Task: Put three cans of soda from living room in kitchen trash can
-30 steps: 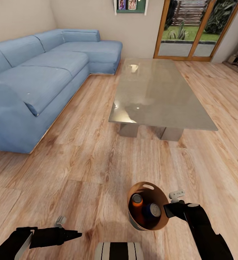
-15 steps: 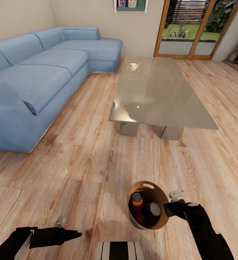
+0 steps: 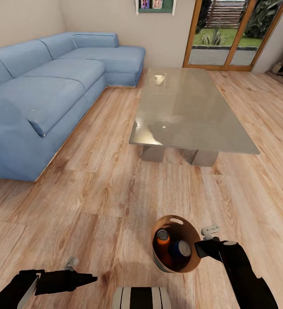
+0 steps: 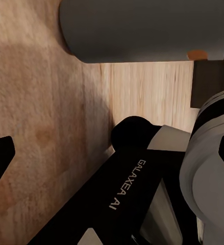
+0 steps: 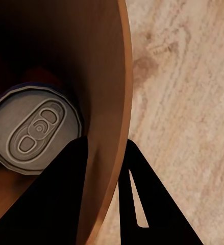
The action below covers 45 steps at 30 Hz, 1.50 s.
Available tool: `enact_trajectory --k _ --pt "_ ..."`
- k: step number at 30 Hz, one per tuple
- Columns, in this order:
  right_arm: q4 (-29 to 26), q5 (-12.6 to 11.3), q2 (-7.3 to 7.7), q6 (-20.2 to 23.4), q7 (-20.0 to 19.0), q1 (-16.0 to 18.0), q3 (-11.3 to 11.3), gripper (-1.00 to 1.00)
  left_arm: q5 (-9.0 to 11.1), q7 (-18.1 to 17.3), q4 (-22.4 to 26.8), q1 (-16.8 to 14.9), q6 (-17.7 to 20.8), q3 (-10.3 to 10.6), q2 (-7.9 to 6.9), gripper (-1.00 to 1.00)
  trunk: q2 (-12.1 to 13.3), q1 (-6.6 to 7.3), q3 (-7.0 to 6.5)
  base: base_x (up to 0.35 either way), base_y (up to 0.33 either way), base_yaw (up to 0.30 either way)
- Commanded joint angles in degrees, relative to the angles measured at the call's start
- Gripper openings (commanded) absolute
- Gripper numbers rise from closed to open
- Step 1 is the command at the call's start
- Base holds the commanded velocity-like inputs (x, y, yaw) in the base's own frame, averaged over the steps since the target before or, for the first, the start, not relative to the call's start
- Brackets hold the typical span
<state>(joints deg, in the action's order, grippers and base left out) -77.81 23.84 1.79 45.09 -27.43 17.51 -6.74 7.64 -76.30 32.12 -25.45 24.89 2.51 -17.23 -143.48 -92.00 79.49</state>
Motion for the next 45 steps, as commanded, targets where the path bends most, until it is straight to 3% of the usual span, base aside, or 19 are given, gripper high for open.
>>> enact_trajectory --k 1,12,13,45 --pt "0.7 -0.8 -0.04 0.0 -0.1 0.0 0.0 -1.0 0.0 0.0 0.0 0.0 0.0 0.0 0.03 1.0 0.0 -0.14 0.0 0.0 0.0 0.0" --pt "0.7 -0.8 -0.04 0.0 0.0 0.0 0.0 -1.0 0.0 0.0 0.0 0.0 0.0 0.0 0.09 1.0 0.0 -0.14 0.0 0.0 0.0 0.0" --pt "0.7 -0.8 -0.04 0.0 0.0 0.0 0.0 1.0 0.0 0.0 0.0 0.0 0.0 0.0 0.09 1.0 0.0 -0.14 0.0 0.0 0.0 0.0" --pt "0.7 -0.8 -0.04 -0.1 0.0 0.0 0.0 1.0 0.0 -0.1 0.0 0.0 0.0 0.0 0.01 1.0 0.0 -0.14 0.0 0.0 0.0 0.0"
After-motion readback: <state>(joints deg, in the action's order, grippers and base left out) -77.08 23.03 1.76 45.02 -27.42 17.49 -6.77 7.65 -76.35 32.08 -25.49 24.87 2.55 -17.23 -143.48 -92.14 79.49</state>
